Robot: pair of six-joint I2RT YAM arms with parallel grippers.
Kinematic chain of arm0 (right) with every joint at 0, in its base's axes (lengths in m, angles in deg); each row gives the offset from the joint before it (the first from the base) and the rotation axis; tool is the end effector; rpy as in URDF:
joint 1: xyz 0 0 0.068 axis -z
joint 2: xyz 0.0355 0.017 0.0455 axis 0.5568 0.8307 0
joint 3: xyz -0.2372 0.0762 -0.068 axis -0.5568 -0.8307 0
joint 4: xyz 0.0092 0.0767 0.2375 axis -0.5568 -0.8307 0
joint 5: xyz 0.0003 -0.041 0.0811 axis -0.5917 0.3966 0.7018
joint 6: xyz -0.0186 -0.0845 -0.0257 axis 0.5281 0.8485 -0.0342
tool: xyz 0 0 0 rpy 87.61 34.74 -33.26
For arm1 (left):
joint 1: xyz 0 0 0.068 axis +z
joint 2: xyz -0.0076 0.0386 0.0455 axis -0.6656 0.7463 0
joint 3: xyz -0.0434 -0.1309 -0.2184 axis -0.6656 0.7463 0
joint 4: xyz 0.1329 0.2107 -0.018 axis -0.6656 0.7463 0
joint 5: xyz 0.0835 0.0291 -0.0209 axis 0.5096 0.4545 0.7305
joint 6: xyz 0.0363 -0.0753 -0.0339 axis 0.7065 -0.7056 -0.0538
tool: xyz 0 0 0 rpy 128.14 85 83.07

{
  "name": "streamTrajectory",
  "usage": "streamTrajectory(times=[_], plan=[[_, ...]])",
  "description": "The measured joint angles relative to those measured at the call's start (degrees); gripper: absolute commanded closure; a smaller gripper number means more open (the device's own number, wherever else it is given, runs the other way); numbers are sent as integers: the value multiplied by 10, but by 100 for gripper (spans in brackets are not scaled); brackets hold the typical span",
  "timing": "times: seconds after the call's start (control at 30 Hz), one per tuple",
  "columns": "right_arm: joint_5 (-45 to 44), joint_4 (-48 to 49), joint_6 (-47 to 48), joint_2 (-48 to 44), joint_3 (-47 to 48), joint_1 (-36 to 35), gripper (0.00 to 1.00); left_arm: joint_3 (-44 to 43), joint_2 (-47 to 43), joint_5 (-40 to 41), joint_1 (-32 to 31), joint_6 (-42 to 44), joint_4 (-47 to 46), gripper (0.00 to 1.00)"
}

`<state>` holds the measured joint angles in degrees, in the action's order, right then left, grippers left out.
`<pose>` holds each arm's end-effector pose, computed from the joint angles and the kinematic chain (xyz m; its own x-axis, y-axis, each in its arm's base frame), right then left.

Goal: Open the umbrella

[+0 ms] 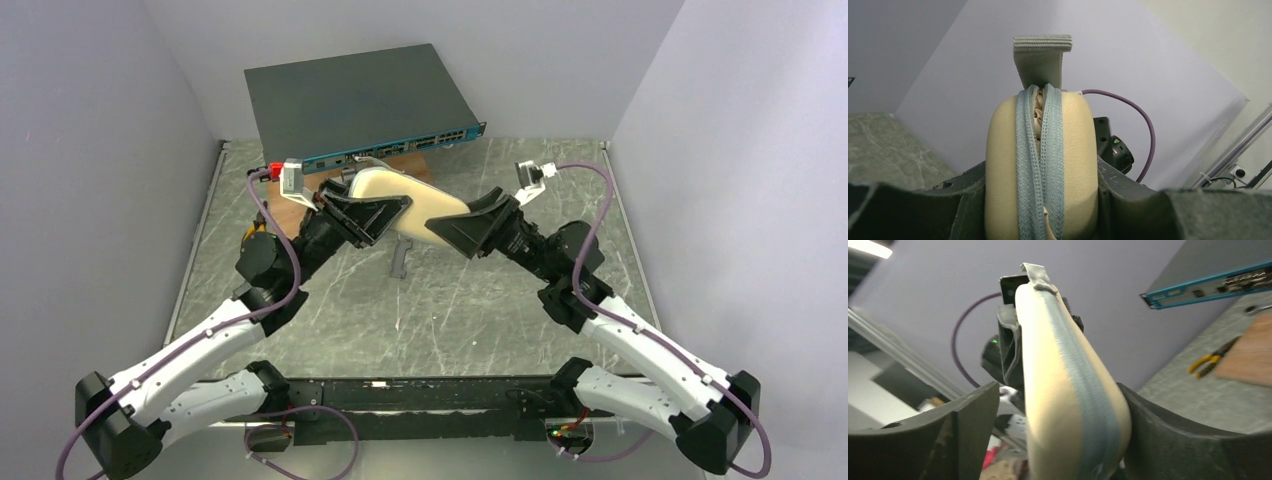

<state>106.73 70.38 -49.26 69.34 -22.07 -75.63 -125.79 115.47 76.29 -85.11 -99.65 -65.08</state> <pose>0.1660 0.1846 0.4047 -0.5754 0.5707 -0.5858 -0.7032 0.0207 0.7107 0.1675 -0.1761 0.4226 -0.3823 -0.7197 -0.5796 0.7793 0.0859 -0.6207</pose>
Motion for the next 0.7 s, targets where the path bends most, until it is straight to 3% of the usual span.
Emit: streamTrajectory(times=[0.2, 0.37, 0.57, 0.7], plan=[[-28, -147, 113, -69, 0, 0, 1, -18, -49, 29, 2, 42, 152, 100], [-50, -255, 235, -136, -2, 0, 2, -75, -63, 45, 4, 79, 294, 100], [-27, -275, 333, -183, -69, -4, 9, -158, -62, 38, 4, 122, 450, 100], [-44, -271, 384, -200, -131, -48, 11, -221, -56, 29, 4, 144, 548, 100]])
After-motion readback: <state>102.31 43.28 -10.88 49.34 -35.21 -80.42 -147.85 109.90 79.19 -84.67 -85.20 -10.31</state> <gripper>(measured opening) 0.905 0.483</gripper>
